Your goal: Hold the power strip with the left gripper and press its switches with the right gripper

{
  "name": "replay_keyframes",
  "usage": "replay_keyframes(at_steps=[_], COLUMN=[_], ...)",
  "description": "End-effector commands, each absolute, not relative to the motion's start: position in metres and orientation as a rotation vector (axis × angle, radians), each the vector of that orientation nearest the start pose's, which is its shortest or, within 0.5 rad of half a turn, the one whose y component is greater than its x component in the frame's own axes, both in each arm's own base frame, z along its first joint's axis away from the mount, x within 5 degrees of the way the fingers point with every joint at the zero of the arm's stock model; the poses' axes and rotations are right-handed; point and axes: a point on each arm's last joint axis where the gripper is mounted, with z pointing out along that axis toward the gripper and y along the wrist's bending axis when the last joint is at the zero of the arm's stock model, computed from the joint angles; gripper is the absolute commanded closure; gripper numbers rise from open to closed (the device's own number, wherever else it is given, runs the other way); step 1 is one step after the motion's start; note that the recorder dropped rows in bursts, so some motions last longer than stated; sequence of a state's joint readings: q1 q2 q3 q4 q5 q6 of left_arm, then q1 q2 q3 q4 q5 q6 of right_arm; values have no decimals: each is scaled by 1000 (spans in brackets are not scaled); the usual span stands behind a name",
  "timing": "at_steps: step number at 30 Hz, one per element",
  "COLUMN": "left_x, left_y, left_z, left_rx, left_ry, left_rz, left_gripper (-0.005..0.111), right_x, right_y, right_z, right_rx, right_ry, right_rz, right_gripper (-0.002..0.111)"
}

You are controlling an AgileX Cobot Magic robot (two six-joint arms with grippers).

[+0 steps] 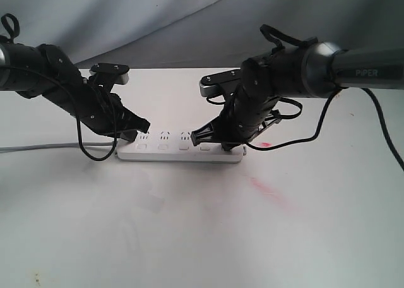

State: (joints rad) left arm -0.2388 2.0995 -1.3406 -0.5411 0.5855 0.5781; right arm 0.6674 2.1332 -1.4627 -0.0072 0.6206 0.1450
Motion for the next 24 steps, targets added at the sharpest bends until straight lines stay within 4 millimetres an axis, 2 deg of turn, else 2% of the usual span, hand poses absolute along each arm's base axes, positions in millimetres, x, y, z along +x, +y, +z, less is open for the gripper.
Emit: replay_keyframes(at_steps=[1, 3, 15, 24], left_x=[400, 400, 400, 400], left_y=[-126, -126, -126, -126], left_z=[125, 125, 125, 125], left_rx=[569, 569, 569, 569], left_ry=[2695, 2695, 2695, 2695], left_rz=[-430, -430, -430, -430], left_gripper=[107, 107, 107, 107], right_x=[338, 338, 338, 340], right_y=[271, 271, 281, 284], right_z=[154, 159, 158, 142], right_rx=[-722, -717, -665, -642], right_ry=[2664, 2644, 2620, 2644], right_rz=[227, 238, 366, 391], right_gripper=[108, 108, 108, 108])
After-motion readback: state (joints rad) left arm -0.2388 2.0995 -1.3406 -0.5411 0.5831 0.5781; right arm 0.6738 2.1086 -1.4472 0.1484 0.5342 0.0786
